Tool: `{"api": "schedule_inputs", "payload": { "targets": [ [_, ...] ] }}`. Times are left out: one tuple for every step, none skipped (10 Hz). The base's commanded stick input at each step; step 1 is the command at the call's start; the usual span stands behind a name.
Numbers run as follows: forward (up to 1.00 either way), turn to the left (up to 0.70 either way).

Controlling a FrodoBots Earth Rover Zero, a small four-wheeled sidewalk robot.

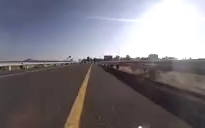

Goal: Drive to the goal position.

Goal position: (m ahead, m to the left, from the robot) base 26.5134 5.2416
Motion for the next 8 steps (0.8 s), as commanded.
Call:
{"api": "schedule_inputs", "payload": {
  "targets": [
    [0.70, 0.00],
    [0.70, 0.00],
    [0.70, 0.00],
    [0.70, 0.00],
    [0.70, 0.00],
    [0.70, 0.00],
    [0.70, 0.00],
    [0.70, 0.00]
  ]
}}
